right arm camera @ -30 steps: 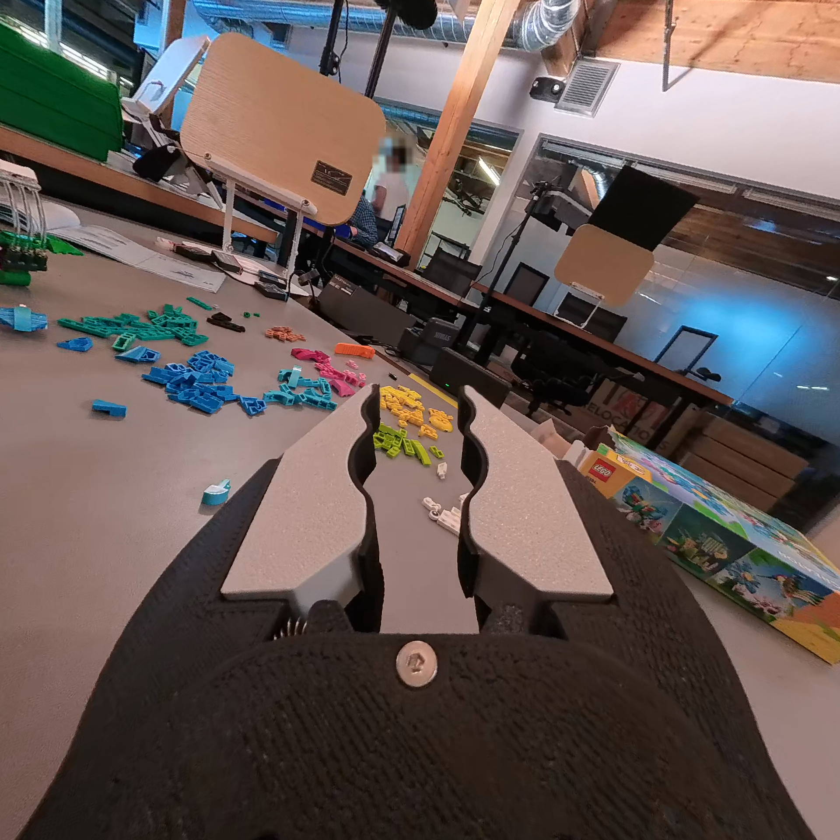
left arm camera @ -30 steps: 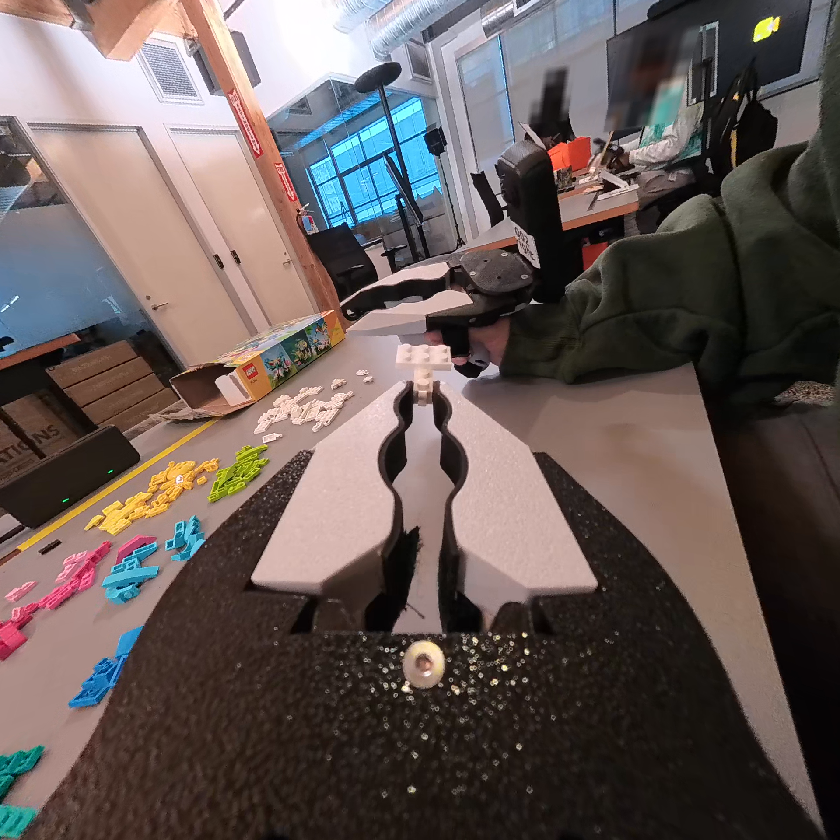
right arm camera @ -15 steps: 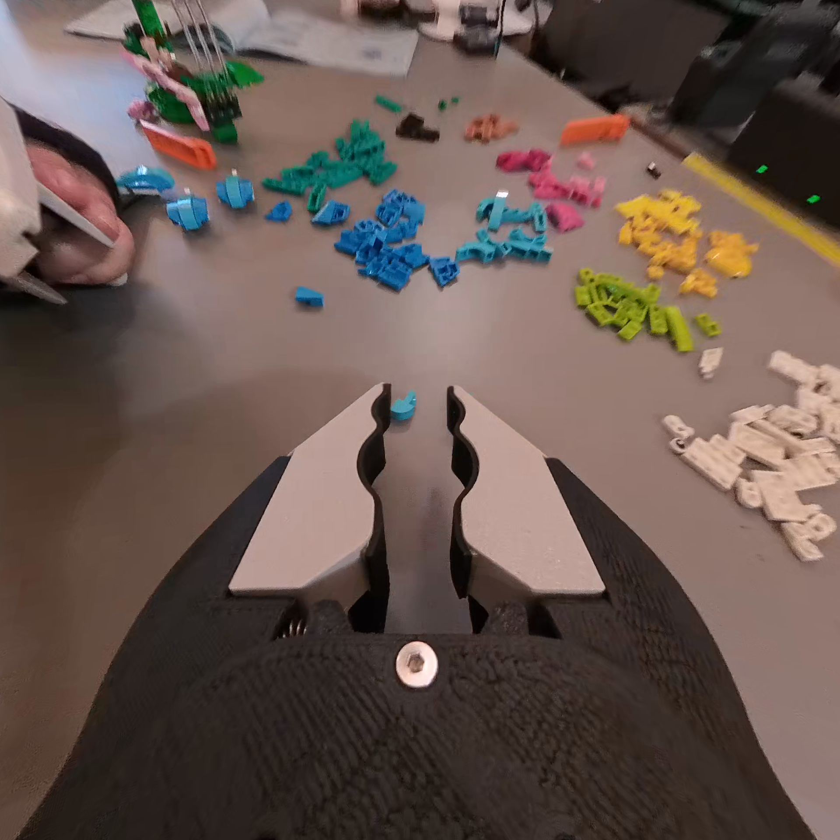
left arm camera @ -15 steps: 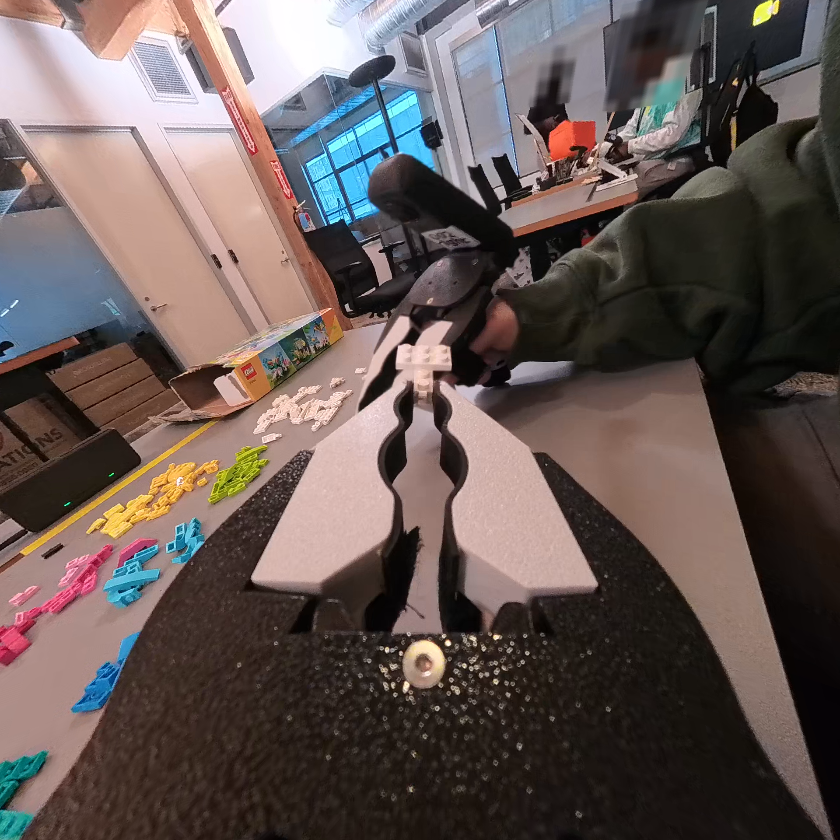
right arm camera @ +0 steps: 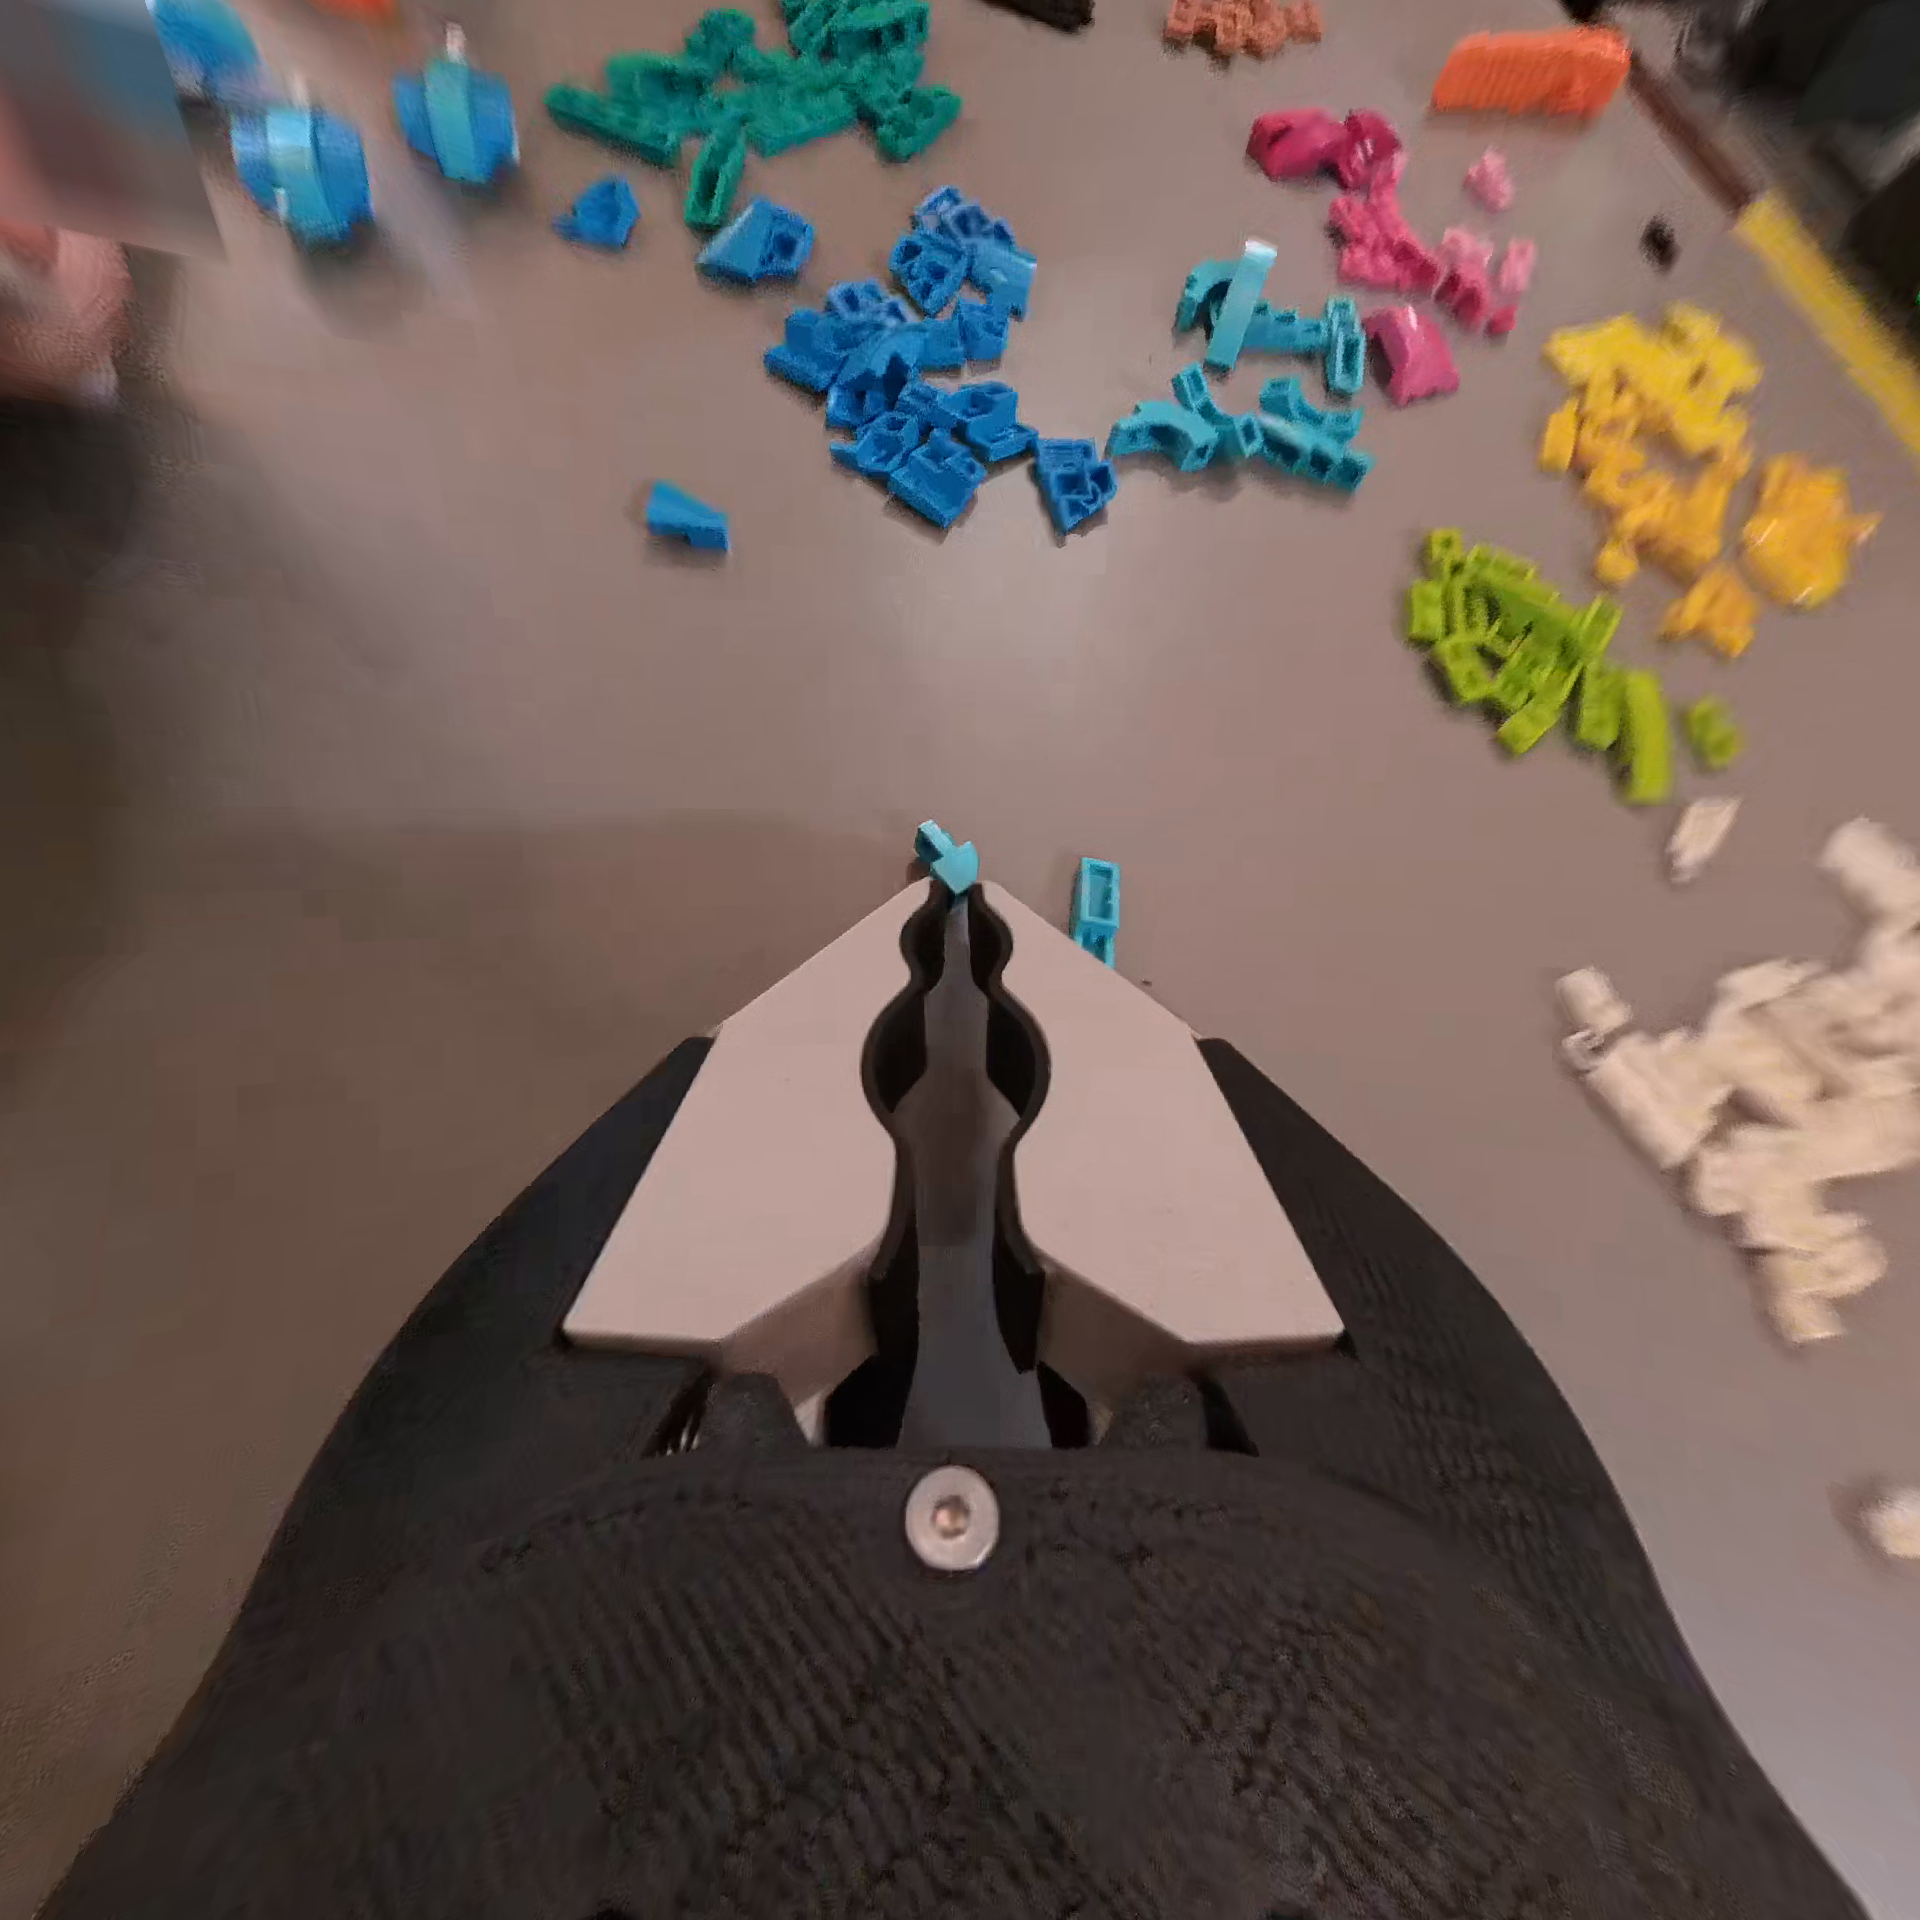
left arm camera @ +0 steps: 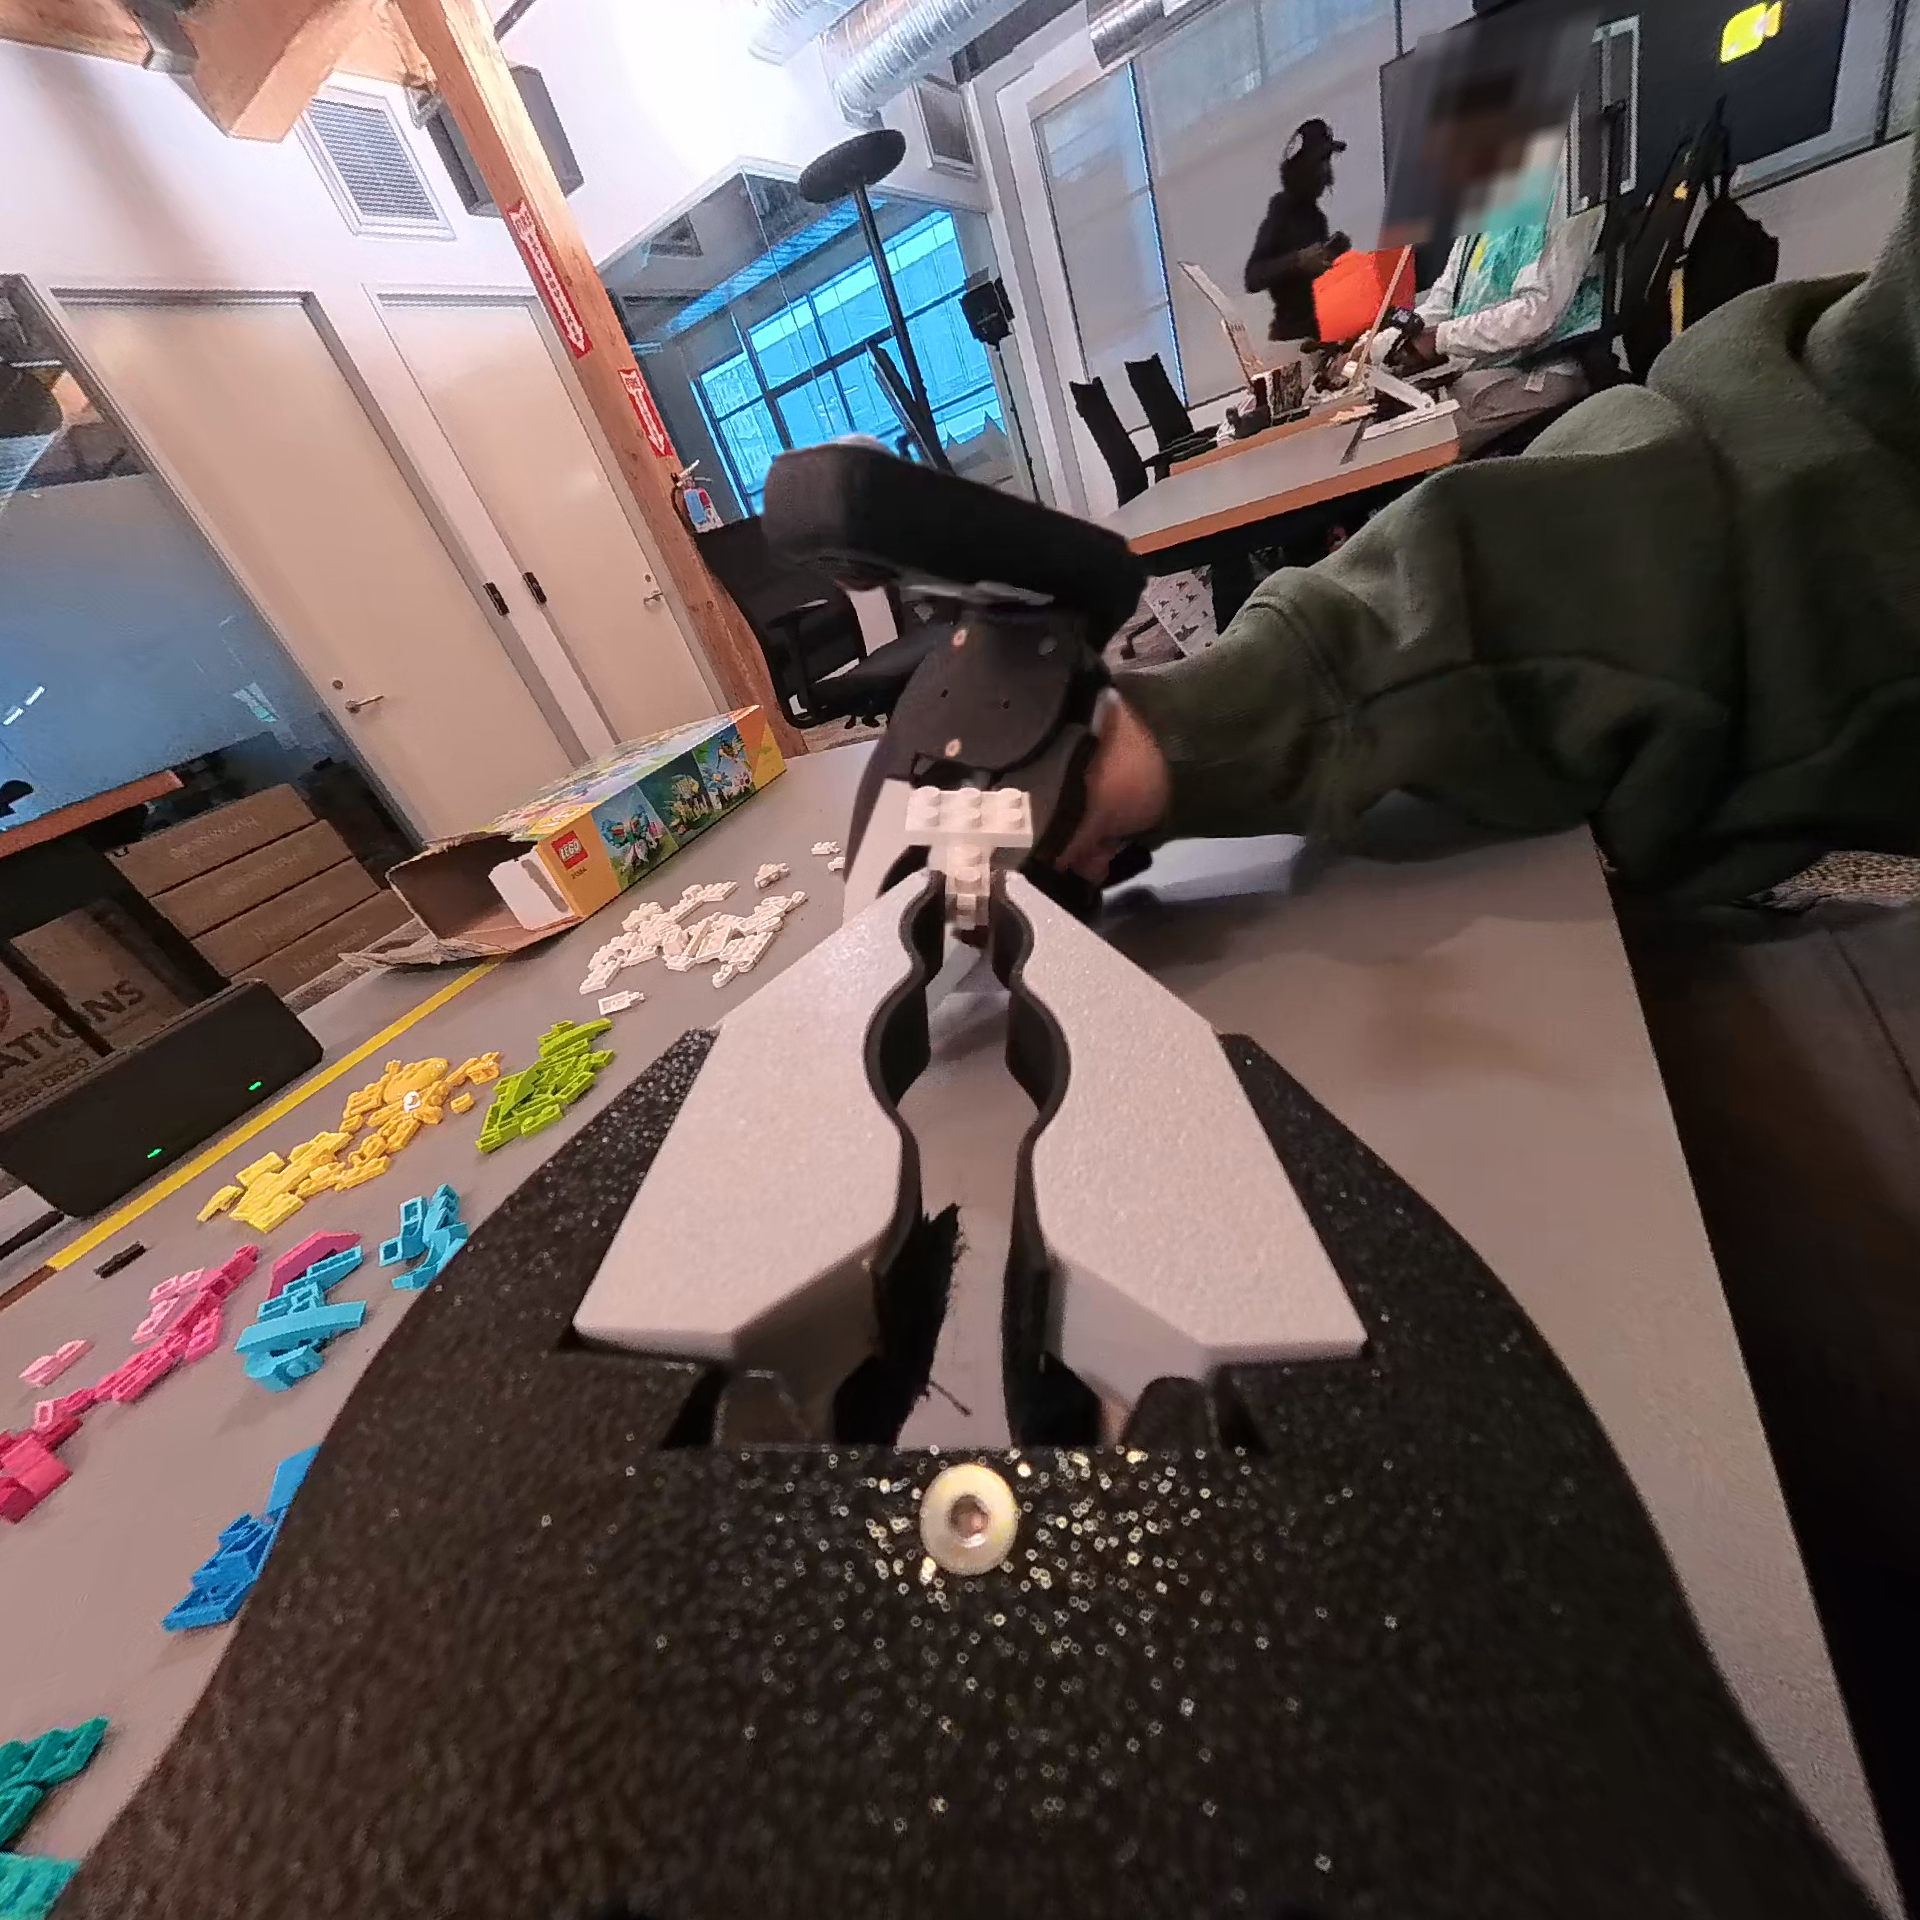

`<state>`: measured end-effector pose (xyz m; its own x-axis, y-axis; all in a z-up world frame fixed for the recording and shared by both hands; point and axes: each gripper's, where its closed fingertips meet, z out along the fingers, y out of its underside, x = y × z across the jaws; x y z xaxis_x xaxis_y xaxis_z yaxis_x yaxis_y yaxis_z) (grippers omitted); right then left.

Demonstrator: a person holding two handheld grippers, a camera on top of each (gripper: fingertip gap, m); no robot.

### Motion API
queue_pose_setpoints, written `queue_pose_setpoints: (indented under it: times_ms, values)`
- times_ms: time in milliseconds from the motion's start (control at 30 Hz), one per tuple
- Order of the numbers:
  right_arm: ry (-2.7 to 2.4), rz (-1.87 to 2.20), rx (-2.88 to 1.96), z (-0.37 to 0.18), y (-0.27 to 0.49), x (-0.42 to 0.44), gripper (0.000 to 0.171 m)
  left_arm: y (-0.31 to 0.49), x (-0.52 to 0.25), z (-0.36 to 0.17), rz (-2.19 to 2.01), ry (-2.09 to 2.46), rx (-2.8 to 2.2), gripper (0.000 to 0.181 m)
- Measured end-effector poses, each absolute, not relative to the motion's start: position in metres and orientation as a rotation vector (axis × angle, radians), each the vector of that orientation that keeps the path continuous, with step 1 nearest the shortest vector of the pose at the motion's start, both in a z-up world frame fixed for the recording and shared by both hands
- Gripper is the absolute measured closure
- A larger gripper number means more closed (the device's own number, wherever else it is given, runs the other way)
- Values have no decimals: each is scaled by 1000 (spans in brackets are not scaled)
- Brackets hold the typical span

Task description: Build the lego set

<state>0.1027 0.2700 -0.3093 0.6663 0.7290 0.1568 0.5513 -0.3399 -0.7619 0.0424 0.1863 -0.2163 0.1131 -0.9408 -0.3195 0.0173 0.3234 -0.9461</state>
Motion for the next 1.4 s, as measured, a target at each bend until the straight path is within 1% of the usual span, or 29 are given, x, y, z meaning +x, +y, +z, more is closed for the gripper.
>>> queue_pose_setpoints:
  times_ms: [33,200,333,433,500,533,600,667,867,1000,1133,1333,1400]
  values:
    - [-1078,163,-1984,-309,270,104,169,186,42,-216,-906,1241,-991,176]
    - [-1545,-459,-1639,-309,266,116,170,186,42,-216,-908,1239,-991,176]
    - [-1769,-600,-1436,-315,253,111,171,186,42,-216,-908,1238,-991,176]
    - [-1805,-599,-1438,-314,248,114,169,187,42,-216,-909,1237,-992,176]
    - [-1753,-526,-1529,-311,248,118,161,187,42,-216,-909,1234,-992,176]
    - [-1684,-418,-1615,-309,247,118,158,188,42,-215,-908,1227,-996,176]
    - [-1519,-70,-1786,-308,242,110,149,195,39,-212,-901,1182,-1017,176]
    - [-1407,230,-1815,-299,240,99,148,207,33,-207,-898,1107,-1054,176]
    - [-1511,573,-1749,-296,244,81,142,216,29,-205,-915,1052,-1085,176]
    - [-1608,610,-1778,-310,244,76,142,215,30,-205,-915,1063,-1081,176]
    - [-1613,629,-1799,-313,239,80,152,215,30,-206,-922,1064,-1083,176]
    - [-1568,640,-1793,-309,239,80,157,214,30,-206,-924,1069,-1084,176]
    - [-1567,645,-1804,-311,240,80,161,214,31,-206,-923,1071,-1083,176]
